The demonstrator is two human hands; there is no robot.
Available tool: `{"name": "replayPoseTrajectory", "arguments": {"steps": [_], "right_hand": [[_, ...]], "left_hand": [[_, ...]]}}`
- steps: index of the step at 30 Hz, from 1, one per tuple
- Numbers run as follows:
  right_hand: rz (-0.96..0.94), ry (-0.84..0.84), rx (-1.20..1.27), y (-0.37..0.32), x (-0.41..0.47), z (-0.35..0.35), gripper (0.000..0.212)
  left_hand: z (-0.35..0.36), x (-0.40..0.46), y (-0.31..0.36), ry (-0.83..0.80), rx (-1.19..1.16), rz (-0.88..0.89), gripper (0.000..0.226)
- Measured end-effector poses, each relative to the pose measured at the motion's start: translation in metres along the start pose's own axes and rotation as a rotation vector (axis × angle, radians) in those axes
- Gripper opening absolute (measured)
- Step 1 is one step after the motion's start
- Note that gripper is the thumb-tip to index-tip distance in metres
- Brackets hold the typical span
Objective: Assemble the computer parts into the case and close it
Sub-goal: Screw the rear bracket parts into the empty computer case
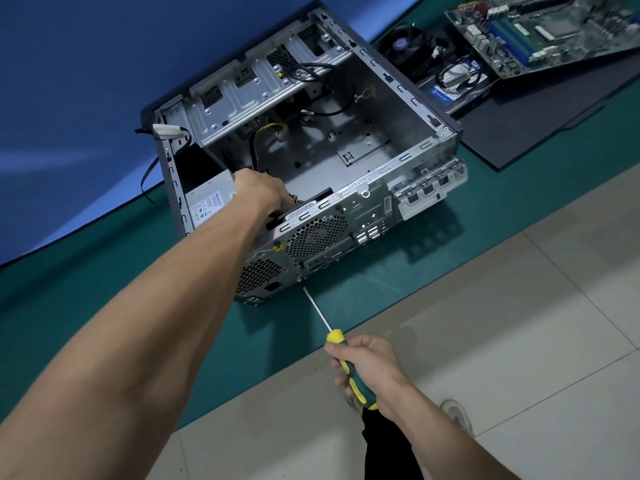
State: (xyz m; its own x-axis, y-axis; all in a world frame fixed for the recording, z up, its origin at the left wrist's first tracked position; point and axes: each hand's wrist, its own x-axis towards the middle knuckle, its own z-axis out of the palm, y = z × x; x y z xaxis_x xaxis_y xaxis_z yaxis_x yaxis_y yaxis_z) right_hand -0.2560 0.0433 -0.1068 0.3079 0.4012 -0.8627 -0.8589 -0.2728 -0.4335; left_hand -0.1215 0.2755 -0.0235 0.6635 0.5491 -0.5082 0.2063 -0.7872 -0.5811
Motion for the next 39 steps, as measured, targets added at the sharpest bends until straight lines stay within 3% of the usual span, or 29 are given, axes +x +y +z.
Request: {"name": "replayPoseTrajectory", "arguments": {"steps": [5,11,16,21,27,34,39], "right_hand": [[0.092,-0.256,0.075,-0.001,0.001,-0.008,0.032],[-0.02,-0.132,0.055,0.002,0.003,-0.001,0.023],[0.061,-0.176,0.064,0.0,0.003,0.0,0.024],[0.005,-0.069,0.054,0.005,0.007,0.002,0.028],[0.084,-0.231,0.127,0.002,0.006,-0.007,0.029],[-0.005,-0.127,0.009,-0.001,0.009,0.004,0.025],[0.059,-0.231,0.097,0.001,0.006,0.004,0.029]], "left_hand": [[-0.002,0.0,-0.001,-0.01,-0.014,0.014,0.022],[-0.001,0.0,-0.001,0.004,-0.013,0.012,0.029],[0.002,0.0,0.0,0.03,0.02,-0.006,0.038],[0.002,-0.001,0.0,0.036,0.019,0.001,0.037],[0.001,-0.001,-0.001,0.044,0.031,0.005,0.038],[0.002,0.0,-0.002,0.05,0.021,0.006,0.038],[0.005,0.002,0.001,0.082,0.025,-0.007,0.037]]}}
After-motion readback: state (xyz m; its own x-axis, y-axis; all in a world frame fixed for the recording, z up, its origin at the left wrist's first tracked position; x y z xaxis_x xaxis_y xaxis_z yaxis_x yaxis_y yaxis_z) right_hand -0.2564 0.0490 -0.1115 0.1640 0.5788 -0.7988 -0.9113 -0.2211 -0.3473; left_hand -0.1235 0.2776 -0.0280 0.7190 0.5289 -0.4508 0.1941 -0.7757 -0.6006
